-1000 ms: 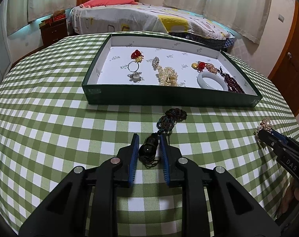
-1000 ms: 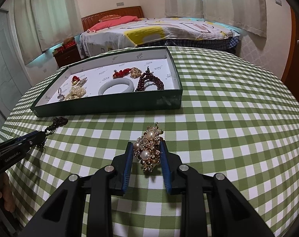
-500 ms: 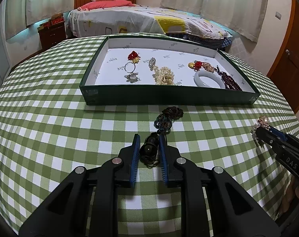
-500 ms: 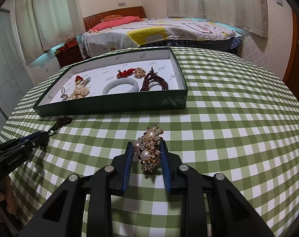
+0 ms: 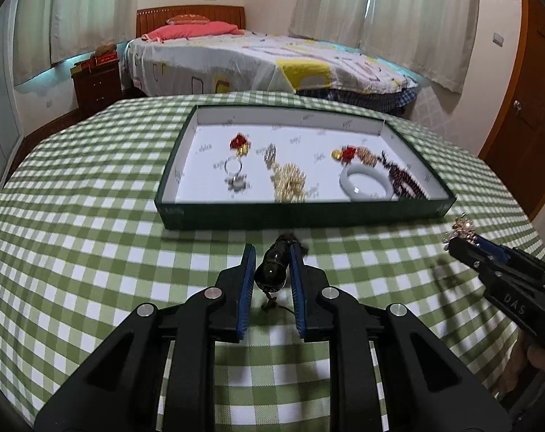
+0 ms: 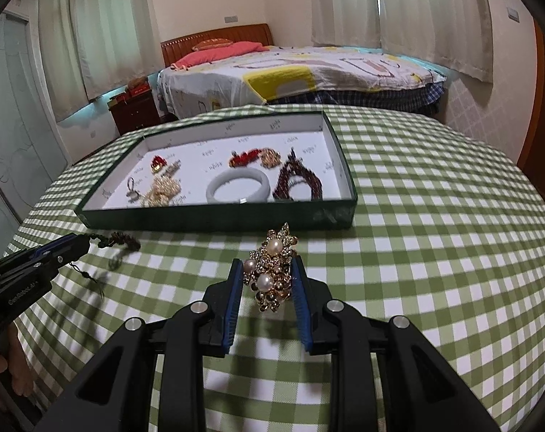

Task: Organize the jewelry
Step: 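Carry the black pendant and pearl cluster brooch over the green box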

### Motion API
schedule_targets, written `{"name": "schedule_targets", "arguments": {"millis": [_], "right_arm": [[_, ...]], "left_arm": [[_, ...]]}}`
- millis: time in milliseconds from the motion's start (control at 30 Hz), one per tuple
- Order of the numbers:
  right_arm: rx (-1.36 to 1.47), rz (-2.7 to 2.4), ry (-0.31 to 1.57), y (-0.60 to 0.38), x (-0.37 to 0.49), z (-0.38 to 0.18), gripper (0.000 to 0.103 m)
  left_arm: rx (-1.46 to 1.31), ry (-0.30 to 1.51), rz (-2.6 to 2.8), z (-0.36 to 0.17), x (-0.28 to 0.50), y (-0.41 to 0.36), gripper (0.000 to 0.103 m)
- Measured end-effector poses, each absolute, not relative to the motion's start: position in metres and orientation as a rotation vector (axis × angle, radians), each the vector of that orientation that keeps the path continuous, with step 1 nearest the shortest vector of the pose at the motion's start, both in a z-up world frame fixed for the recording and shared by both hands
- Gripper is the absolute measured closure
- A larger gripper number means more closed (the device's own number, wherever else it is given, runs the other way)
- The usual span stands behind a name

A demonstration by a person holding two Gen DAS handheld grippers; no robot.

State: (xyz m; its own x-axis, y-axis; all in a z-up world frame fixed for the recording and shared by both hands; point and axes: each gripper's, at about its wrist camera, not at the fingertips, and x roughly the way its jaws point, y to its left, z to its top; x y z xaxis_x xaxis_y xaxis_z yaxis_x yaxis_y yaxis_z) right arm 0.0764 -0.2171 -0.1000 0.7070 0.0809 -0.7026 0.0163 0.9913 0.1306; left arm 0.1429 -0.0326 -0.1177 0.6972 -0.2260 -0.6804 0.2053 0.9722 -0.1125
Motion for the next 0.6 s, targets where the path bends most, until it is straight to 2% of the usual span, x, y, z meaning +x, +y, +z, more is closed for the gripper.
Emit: {"name": "schedule_targets", "arguments": {"millis": [600], "right_arm": [[0.084,0.077,0.640,-0.210,0.136,-0.047,0.075]], "left_arm": [[-0.072,0.618,-0.262,-0.057,0.204,-0.050,0.084]]}}
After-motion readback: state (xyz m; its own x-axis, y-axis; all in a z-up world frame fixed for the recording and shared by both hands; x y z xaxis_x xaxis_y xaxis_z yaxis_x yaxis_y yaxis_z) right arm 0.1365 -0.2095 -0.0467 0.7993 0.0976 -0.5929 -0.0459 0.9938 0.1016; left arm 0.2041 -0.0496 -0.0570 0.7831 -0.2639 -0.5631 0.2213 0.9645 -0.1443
